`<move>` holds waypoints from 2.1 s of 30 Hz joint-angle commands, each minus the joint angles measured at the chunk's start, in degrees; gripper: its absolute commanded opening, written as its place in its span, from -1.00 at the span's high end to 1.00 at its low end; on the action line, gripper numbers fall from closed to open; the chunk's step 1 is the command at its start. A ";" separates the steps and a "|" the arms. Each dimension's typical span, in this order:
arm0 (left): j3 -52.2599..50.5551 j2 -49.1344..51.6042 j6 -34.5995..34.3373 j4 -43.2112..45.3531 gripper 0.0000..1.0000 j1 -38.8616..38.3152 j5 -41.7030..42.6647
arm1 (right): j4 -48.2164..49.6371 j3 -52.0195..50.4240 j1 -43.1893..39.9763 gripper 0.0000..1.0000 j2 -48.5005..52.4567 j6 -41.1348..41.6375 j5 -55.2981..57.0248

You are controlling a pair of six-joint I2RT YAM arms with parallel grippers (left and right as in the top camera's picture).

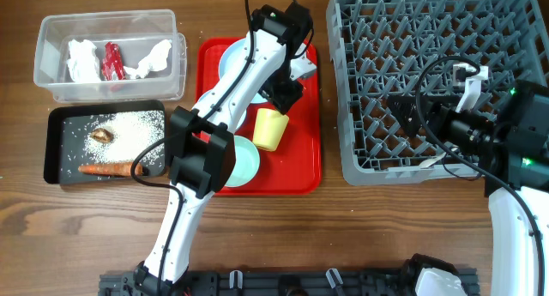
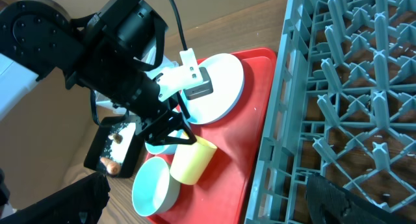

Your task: Sort waste into correct bins and load items into the dishwasher rack

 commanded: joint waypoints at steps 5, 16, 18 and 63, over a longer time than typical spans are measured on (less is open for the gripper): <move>-0.48 -0.13 7.32 -0.90 -0.23 0.22 6.80 | -0.04 0.04 -0.13 -1.00 -0.48 -0.98 0.31; -4.37 -0.13 10.60 2.12 -0.51 -0.48 12.37 | -0.39 0.04 -0.13 -0.99 -0.48 -0.98 0.09; -4.37 -0.13 10.62 3.28 -0.55 -0.55 12.39 | -0.35 0.04 -0.13 -0.99 -0.48 -0.98 0.09; -11.56 -4.50 -24.17 7.06 0.71 -5.07 -0.79 | 0.09 0.04 -0.13 -0.99 -0.48 -1.03 0.13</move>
